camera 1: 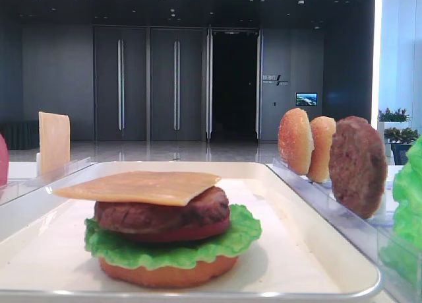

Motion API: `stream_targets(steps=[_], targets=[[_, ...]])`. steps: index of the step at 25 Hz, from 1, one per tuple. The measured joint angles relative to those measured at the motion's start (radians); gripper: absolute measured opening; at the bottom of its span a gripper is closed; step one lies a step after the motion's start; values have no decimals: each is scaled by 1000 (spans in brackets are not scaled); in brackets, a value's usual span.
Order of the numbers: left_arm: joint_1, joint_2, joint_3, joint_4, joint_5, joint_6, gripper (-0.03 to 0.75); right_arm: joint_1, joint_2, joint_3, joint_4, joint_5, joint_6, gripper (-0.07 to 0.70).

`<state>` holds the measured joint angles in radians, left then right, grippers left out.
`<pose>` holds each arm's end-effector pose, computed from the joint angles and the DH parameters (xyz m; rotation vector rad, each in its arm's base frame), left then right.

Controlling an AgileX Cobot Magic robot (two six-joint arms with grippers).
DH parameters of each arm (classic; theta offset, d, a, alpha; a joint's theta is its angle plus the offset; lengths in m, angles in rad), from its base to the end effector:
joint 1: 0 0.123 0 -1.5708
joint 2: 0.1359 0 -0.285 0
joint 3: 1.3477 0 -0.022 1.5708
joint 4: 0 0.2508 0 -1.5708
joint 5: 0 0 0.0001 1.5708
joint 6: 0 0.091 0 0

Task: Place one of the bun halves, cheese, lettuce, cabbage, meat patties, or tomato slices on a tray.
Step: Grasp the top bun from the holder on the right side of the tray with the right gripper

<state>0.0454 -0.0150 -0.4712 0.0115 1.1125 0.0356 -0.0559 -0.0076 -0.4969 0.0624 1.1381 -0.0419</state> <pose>-0.0062 0.0007 0.2651 -0.0111 2.1104 0.0624 -0.0089 0.0057 0.2704 0.0088 2.1155 0.0173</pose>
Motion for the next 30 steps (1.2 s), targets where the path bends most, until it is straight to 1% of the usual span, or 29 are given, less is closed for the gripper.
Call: stream_targets(steps=[30], targets=[[0, 0, 0, 0, 0, 0, 432, 0, 0, 0, 0, 0, 0, 411]])
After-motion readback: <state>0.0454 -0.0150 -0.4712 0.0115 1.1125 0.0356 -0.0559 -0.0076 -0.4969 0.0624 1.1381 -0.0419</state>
